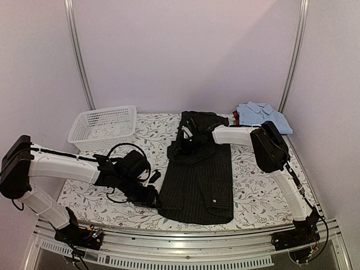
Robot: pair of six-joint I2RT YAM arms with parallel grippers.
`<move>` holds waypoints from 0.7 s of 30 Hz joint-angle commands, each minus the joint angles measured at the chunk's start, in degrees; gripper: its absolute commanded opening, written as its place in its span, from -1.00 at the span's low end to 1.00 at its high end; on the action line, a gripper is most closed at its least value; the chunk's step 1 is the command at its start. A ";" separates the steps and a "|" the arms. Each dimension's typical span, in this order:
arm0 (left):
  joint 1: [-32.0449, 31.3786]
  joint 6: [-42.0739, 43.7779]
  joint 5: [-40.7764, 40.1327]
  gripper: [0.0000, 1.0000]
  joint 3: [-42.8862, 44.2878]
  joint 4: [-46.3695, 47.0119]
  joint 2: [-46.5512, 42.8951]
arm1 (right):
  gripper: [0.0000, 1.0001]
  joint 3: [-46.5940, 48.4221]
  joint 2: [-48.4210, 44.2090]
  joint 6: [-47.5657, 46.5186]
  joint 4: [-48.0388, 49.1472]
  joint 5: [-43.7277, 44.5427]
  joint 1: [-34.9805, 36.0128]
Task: Fold and stack the long sleeve shirts
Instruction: Adjust the rectangle-folded shirt at the center of the board, then place the sleeve of the rectangle-folded shirt.
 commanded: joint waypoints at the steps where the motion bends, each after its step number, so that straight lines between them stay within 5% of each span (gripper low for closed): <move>1: 1.84 1.58 -2.21 -0.30 5.43 -3.42 -1.32 | -1.00 1.07 -4.84 -2.20 -1.72 -0.53 -0.18; 12: 14.36 4.63 2.84 -0.31 12.70 1.17 -1.28 | -1.00 -0.93 -22.25 -11.40 -11.85 7.65 0.44; 21: 17.87 5.98 8.41 -0.32 18.30 6.18 5.81 | -1.00 -9.86 -34.98 -17.47 -18.09 15.39 0.61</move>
